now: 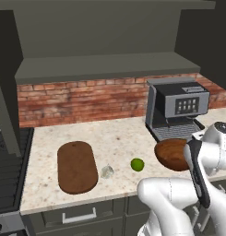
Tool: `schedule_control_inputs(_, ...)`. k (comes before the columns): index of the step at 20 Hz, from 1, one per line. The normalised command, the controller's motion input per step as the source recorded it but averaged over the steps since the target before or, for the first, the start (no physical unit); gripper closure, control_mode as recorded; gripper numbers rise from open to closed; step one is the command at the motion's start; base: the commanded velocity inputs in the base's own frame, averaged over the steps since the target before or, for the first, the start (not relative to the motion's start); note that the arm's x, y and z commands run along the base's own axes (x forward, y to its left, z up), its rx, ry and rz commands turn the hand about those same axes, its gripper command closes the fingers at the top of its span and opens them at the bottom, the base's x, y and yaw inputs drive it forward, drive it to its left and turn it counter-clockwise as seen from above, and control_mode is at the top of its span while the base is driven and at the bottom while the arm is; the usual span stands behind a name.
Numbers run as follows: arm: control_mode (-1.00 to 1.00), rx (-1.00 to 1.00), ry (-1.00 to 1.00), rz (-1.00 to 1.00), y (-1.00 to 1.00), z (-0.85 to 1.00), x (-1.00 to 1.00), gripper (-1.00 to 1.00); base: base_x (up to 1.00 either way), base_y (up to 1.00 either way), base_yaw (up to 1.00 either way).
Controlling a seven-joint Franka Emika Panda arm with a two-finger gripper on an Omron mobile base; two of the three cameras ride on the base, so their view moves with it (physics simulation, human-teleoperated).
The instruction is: Open the cabinet. Place the bowl and condiment on the counter. Then place the lime and garlic on the cutting board.
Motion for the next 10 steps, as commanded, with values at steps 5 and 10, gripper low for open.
schedule_control_inputs(5,-1.0,-0.04,-0.1,-0.03,0.01,-0.02,0.01,-1.0,0.0,0.0,0.0)
schedule_control_inputs(10,-1.0,-0.04,-0.06,0.0,0.02,0.07,-0.06,-1.0,0.0,0.0,0.0)
